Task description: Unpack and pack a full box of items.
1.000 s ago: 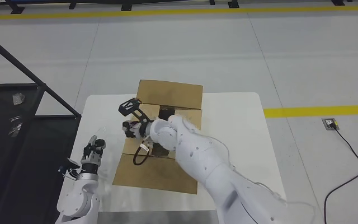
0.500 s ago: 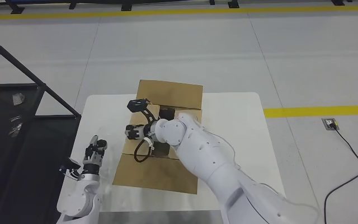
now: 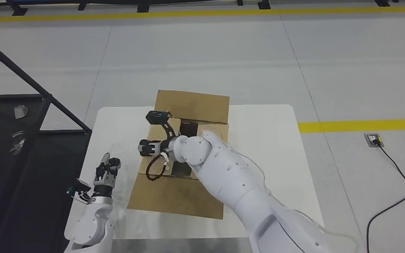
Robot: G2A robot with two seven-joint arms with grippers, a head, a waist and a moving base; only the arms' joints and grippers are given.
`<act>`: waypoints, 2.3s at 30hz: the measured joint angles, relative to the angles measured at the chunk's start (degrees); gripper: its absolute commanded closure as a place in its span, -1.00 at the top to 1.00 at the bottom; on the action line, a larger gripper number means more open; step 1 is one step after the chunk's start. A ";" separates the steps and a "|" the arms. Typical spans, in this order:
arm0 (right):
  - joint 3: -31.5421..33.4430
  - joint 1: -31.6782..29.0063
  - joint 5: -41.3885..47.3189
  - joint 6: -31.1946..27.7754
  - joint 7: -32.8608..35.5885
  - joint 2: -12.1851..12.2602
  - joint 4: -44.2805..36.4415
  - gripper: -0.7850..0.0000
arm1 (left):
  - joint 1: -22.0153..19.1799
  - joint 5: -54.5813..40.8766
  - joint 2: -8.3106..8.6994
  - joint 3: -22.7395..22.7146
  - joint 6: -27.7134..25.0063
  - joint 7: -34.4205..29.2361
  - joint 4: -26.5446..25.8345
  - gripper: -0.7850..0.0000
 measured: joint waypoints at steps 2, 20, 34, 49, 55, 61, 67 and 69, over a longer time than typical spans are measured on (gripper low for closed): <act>0.95 -0.46 1.60 1.76 0.63 0.09 -0.45 -1.00 | -0.01 0.05 -0.01 0.06 -0.04 -0.06 -0.01 -0.11; 0.48 -1.79 -3.60 8.67 -5.77 -0.99 -1.13 -1.00 | -0.04 -0.23 -0.07 0.33 0.50 -0.74 0.14 -0.11; 1.59 -2.46 -4.78 10.84 -7.70 -1.54 -0.32 -1.00 | 0.21 -0.03 -0.07 0.36 0.64 -0.81 -0.47 -0.09; 2.83 -1.76 -5.27 13.09 -5.47 -2.12 0.67 -1.00 | -0.40 -1.95 0.11 -1.05 1.37 -1.72 0.68 -0.07; 3.15 -1.71 -5.77 13.10 -5.46 -2.35 0.65 -1.00 | -0.33 -2.15 0.22 -1.68 1.24 -1.79 1.02 -0.06; 3.35 -2.23 -6.72 11.00 -7.27 -2.48 -0.43 -1.00 | 0.64 -2.25 0.38 -2.28 1.00 -3.16 0.63 -0.05; 4.03 -3.07 -7.67 8.40 -9.68 -2.01 -2.03 -1.00 | 1.55 -3.04 0.62 -3.65 1.18 -3.96 -0.04 -0.06; 4.40 -3.25 -7.88 7.93 -10.17 -1.72 -2.46 -1.00 | 1.57 -3.19 0.68 -4.05 1.21 -3.82 -0.02 -0.06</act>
